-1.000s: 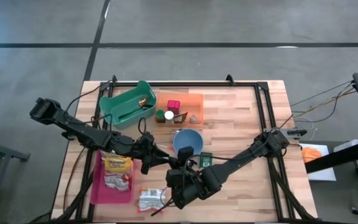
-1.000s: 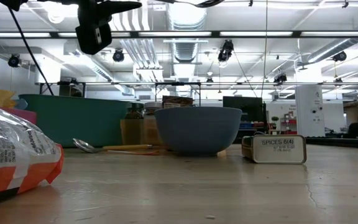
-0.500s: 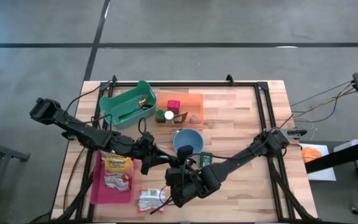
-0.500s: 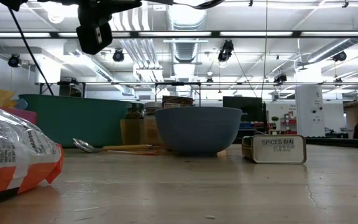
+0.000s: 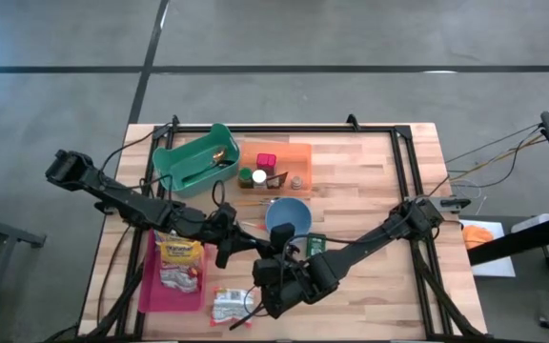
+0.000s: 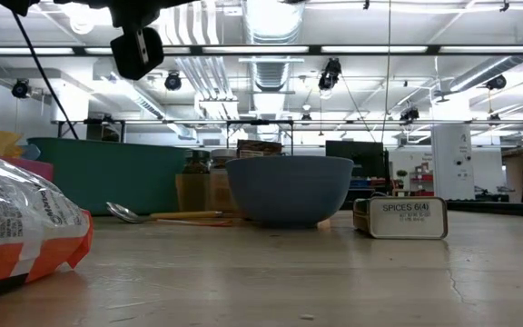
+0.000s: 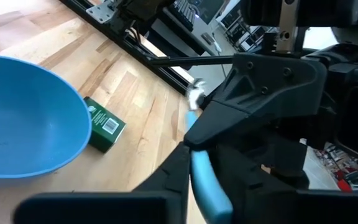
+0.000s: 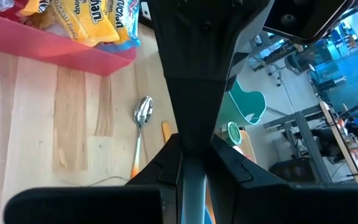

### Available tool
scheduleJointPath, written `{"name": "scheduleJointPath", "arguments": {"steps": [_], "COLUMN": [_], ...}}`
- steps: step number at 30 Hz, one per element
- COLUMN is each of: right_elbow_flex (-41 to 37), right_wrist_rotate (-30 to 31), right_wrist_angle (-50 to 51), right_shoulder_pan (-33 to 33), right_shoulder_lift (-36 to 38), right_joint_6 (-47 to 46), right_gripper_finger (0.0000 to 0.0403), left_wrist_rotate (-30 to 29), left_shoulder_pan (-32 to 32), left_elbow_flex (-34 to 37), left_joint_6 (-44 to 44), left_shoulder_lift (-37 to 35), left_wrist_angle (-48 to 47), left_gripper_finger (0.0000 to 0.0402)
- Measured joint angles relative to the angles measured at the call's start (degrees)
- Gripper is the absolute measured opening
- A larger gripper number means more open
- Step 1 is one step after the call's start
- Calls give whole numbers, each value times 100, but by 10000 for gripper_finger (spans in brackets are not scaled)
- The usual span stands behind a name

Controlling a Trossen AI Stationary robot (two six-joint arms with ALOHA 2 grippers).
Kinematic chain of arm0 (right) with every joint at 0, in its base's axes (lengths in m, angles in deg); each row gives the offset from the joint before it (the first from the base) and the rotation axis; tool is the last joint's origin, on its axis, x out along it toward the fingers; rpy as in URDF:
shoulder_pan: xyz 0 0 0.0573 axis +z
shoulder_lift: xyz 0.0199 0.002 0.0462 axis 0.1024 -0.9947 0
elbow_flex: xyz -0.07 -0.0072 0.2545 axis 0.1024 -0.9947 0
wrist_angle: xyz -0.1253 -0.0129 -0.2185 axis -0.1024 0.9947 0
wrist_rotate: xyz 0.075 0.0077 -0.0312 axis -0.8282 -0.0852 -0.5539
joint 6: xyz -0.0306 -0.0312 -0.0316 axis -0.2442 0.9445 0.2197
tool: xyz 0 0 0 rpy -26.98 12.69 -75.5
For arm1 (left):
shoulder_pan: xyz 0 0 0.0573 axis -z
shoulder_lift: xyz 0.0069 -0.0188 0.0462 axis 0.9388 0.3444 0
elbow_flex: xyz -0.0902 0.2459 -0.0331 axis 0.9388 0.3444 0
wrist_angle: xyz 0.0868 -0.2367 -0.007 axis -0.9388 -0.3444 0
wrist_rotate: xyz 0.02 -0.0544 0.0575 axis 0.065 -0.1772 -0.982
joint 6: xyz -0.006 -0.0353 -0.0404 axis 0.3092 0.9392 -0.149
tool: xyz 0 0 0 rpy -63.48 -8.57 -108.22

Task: Pick & Place Food Item
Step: Put the blue spoon into the green bin

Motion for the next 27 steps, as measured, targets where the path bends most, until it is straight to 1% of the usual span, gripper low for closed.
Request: {"name": "scheduleJointPath", "arguments": {"steps": [2,8,10,14,17,19,22,27], "right_elbow_flex": [0,0,0,2,2,2,2,2], "right_wrist_rotate": [-10,-18,-33,-55,-50,-27,135,902], "right_wrist_angle": [12,-7,-20,-79,-63,-59,-52,-48], "right_shoulder_pan": [0,2,2,-5,-4,39,138,409], "right_shoulder_lift": [0,0,0,0,0,3,57,276], "right_joint_6": [-7,-20,-36,-307,-345,-363,-555,-768], "right_gripper_finger": [35,36,56,126,178,203,223,229], "left_wrist_rotate": [19,47,81,135,129,125,125,76], "left_shoulder_pan": [-2,2,2,7,7,7,7,7], "left_elbow_flex": [0,2,2,0,0,0,0,0], "left_joint_6": [-36,-174,-190,-312,-343,-397,-486,-755], "left_shoulder_lift": [0,0,0,5,4,3,-24,-188], "left_wrist_angle": [-31,-28,-22,48,33,32,17,13], "left_gripper_finger": [31,28,28,28,28,28,28,28]}}
